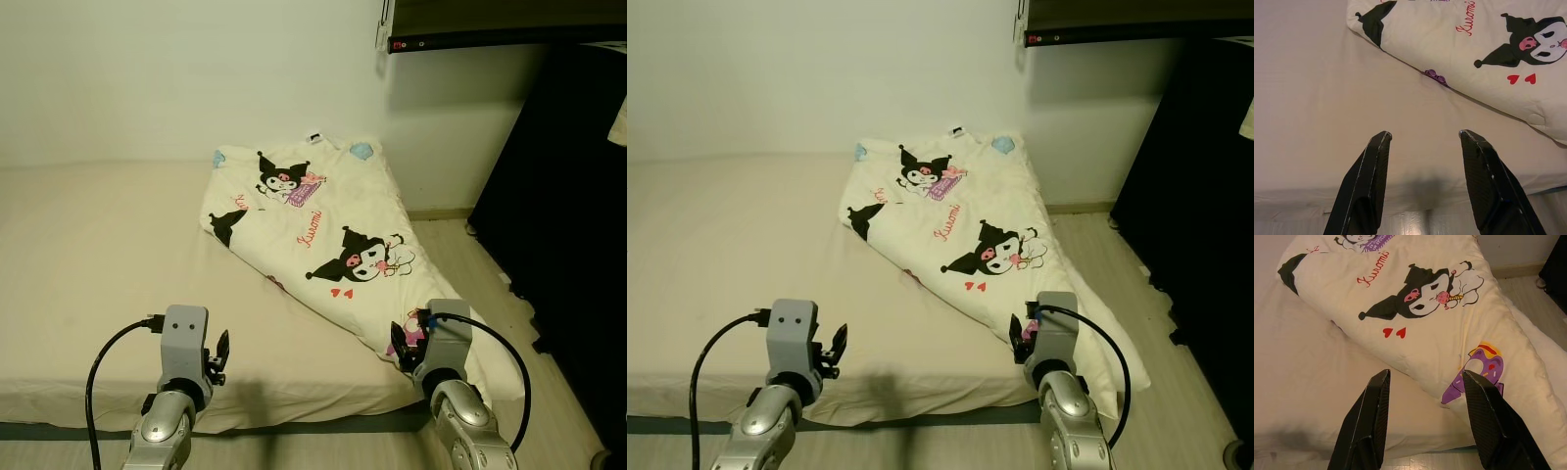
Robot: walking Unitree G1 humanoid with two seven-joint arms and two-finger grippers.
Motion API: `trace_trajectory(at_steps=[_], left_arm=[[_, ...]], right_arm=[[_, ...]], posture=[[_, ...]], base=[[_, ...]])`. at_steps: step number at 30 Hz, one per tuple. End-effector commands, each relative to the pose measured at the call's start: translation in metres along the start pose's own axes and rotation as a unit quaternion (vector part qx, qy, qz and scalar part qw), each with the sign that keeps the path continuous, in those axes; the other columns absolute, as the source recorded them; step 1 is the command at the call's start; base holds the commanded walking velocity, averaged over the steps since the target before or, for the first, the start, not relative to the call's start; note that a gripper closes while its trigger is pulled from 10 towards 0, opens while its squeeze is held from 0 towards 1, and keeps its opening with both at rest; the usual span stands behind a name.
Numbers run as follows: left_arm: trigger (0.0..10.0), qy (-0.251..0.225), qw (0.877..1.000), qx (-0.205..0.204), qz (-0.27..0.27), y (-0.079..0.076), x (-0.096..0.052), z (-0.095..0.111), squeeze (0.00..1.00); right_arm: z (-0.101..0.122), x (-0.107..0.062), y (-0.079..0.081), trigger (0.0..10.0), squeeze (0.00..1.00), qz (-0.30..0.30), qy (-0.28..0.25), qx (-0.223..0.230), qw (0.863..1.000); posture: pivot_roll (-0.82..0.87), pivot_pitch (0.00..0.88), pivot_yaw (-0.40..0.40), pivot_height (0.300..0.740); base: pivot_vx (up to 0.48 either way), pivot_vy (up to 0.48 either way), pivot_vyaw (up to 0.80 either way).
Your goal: Clean up the room
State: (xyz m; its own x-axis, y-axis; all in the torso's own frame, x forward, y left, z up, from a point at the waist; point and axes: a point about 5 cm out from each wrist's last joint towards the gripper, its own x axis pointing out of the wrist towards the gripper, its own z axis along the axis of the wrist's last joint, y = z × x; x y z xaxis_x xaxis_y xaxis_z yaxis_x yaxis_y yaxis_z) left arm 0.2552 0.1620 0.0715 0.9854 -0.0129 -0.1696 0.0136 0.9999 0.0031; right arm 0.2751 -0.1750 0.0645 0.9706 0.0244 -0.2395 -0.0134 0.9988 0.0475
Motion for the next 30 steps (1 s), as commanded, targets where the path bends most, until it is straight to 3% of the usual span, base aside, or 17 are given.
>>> trace_trajectory(at_steps=[1, 13, 17, 25, 30], left_arm=[[10.0, 0.005, 1.0, 0.002, 0.005, 0.0052, -0.0021, -0.0023, 0.0], [10.0, 0.003, 1.0, 0.003, 0.009, 0.0067, -0.0019, -0.0013, 0.0], [10.0, -0.003, 1.0, 0.011, 0.013, 0.0078, -0.0019, 0.0005, 0.0], [10.0, 0.002, 1.0, 0.015, 0.012, 0.0055, -0.0046, -0.0004, 0.0], [10.0, 0.008, 1.0, 0.019, 0.015, 0.0025, -0.0023, 0.0002, 0.0]], right_arm=[[-0.0051, -0.0003, 0.0036, 10.0, 0.0, 0.006, 0.01, 0.005, 1.0], [-0.0042, 0.0029, 0.0057, 10.0, 0.0, 0.01, 0.009, 0.006, 1.0], [-0.004, 0.0033, 0.0063, 10.0, 0.0, 0.01, 0.009, 0.007, 1.0], [-0.0053, 0.0027, 0.0072, 10.0, 0.0, 0.009, 0.009, 0.009, 1.0], [-0.0058, 0.003, 0.0073, 10.0, 0.0, 0.007, 0.009, 0.011, 1.0]], posture=[[-0.05, 0.139, 0.045, 0.733], [-0.04, 0.131, 0.043, 0.733], [-0.04, 0.13, 0.045, 0.733], [-0.03, 0.131, 0.048, 0.733], [-0.03, 0.13, 0.053, 0.733]], base=[[0.0, 0.472, 0.0], [0.0, 0.472, 0.0], [0.0, 0.0, 0.0], [0.0, -0.48, 0.0], [0.0, -0.132, 0.0]])
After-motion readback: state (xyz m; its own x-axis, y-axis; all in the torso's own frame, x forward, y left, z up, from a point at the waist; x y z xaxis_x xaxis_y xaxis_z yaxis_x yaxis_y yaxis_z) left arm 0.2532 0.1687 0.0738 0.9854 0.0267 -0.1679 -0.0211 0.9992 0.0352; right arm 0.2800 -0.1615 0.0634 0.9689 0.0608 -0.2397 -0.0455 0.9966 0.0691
